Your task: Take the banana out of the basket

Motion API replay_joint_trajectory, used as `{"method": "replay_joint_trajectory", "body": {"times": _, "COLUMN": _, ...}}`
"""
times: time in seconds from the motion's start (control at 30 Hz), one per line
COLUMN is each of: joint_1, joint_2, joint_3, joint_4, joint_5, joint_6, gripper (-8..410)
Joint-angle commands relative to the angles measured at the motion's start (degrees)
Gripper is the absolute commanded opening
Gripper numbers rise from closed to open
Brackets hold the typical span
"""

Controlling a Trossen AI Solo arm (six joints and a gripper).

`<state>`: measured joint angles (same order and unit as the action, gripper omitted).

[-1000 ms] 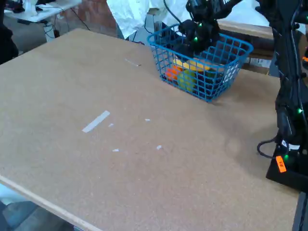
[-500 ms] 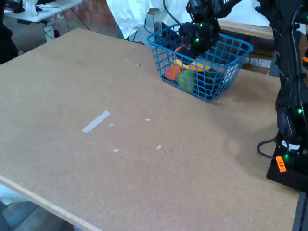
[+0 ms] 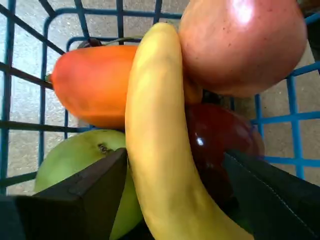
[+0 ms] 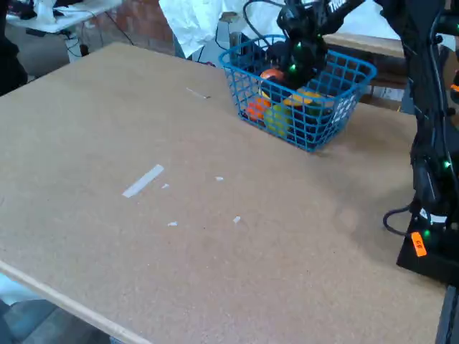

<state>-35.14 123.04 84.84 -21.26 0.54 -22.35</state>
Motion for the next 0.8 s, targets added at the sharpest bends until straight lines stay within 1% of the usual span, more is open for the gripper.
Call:
{"method": "replay_joint_trajectory", "body": {"times": 0.0, "joint_1": 0.0, "joint_2": 1.9, "joint_3": -0.2, "joint_4": 0.2, "joint_5": -0.6, "joint_6": 1.3, "gripper": 254}}
{"method": "replay_joint_trajectory", "body": {"times": 0.07, "joint_1": -0.1, "joint_2": 2.3, "joint_3": -0.2, "joint_4": 0.4, "joint_5": -0.7, "joint_6": 1.8, "gripper": 238}}
{"method": "replay_joint_trajectory", "body": {"times": 0.17, "joint_1": 0.0, "joint_2": 2.6, "joint_3": -0.2, "joint_4": 0.5, "joint_5": -0.6, "joint_6": 2.4, "gripper": 198}}
{"method": "replay_joint_trajectory", "body": {"times": 0.4, "joint_1": 0.0, "joint_2": 2.2, "joint_3": -0.2, "joint_4": 0.5, "joint_5": -0.6, "joint_6": 3.3, "gripper": 65}}
{"method": "replay_joint_trajectory", "body": {"times": 0.53, "joint_1": 0.0, "joint_2": 1.4, "joint_3": -0.2, "joint_4": 0.6, "joint_5": -0.6, "joint_6": 3.8, "gripper": -1}}
{"method": "replay_joint_trajectory", "body": {"times": 0.77, "joint_1": 0.0, "joint_2": -2.3, "joint_3": -0.2, "joint_4": 2.0, "joint_5": -0.4, "joint_6": 4.3, "gripper": 0}}
